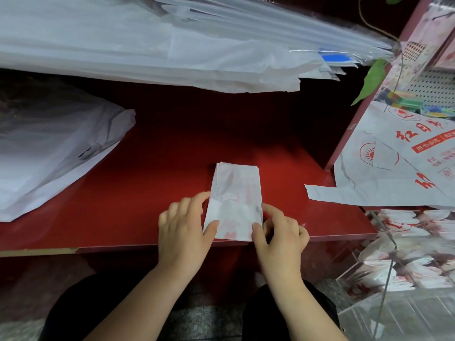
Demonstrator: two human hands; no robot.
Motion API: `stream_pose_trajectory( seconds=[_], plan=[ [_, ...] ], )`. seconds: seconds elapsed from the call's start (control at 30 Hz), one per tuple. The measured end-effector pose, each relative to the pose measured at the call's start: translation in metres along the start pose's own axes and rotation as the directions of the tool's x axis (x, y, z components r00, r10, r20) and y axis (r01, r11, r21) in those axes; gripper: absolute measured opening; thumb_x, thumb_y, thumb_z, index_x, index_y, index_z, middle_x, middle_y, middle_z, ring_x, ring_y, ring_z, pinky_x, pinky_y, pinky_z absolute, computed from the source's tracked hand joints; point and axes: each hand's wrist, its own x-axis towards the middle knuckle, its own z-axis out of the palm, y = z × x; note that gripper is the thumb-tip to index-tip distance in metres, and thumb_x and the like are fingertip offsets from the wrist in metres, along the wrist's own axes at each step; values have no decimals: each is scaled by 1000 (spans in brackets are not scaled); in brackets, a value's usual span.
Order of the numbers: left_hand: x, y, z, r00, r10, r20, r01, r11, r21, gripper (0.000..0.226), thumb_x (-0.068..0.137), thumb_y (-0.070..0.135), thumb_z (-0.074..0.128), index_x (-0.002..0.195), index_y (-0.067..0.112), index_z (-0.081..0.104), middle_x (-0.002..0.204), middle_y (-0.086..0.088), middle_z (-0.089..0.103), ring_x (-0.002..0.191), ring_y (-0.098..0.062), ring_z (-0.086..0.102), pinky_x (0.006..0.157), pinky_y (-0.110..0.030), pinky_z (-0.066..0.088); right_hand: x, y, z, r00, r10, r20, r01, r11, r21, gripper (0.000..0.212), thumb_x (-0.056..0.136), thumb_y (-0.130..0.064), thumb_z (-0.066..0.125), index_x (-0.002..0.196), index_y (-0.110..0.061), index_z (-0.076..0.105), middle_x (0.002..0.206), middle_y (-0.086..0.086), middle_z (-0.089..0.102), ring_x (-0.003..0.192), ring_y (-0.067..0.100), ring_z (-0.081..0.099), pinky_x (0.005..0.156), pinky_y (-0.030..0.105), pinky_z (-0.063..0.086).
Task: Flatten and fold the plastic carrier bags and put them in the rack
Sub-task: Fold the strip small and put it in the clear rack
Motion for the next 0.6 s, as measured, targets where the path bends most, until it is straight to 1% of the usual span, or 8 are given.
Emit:
stream_pose_trajectory(
  seconds=[0.07,0.13,0.2,0.3,0.4,0.47,0.5,0.6],
  plan=[
    [1,-4,1,990,136,34,-138,990,38,55,66,8,76,115,14,53,108,-11,64,107,-28,50,91,-39,39,0,5,0,997,-79,10,79,995,-58,36,73,-29,44,104,-23,61,85,-7,60,80,21,57,77,36,31],
    [3,-7,1,954,282,105,-286,958,31,41,76,10,48,114,20,56,122,-10,61,121,-24,40,102,-36,25,2,8,-1,986,-155,66,158,986,-52,36,72,-24,40,105,-30,53,117,7,61,104,22,50,80,38,33],
    [4,-12,1,912,343,224,-364,930,57,45,76,14,34,107,21,66,117,-4,64,120,-22,51,101,-34,24,5,15,-2,957,-253,143,262,964,-49,40,70,-18,37,105,-32,51,129,7,56,118,20,37,90,38,33],
    [2,-15,-6,856,364,367,-416,906,72,42,87,28,32,109,24,67,114,5,66,107,-11,62,101,-24,34,5,23,-8,896,-358,264,383,922,-51,41,73,-17,36,108,-29,53,124,0,61,123,18,35,102,33,25],
    [-2,-20,-9,802,397,446,-465,884,50,63,90,62,15,118,26,59,122,6,61,112,-7,58,102,-25,33,4,29,-17,837,-404,370,438,899,-11,40,90,-42,37,114,-20,60,124,-1,60,122,14,39,103,31,21],
    [-7,-26,-8,790,444,422,-511,858,52,67,78,70,28,123,26,49,125,6,59,117,-7,50,101,-26,27,2,34,-24,779,-443,444,489,872,10,61,86,-64,33,120,-19,53,131,-2,53,124,13,37,105,29,18],
    [-9,-28,-8,795,469,385,-519,854,31,62,74,64,39,123,26,47,124,5,60,117,-6,46,100,-25,26,2,37,-28,752,-471,461,521,854,22,64,81,-67,38,123,-19,48,132,-3,50,125,12,36,106,27,17],
    [-16,-30,-6,854,461,239,-440,887,-138,50,61,24,66,111,22,62,111,3,67,106,-5,47,93,-20,29,2,44,-34,743,-515,428,549,834,50,52,74,-43,51,120,-21,46,125,3,58,119,12,41,105,25,21]
  ],
)
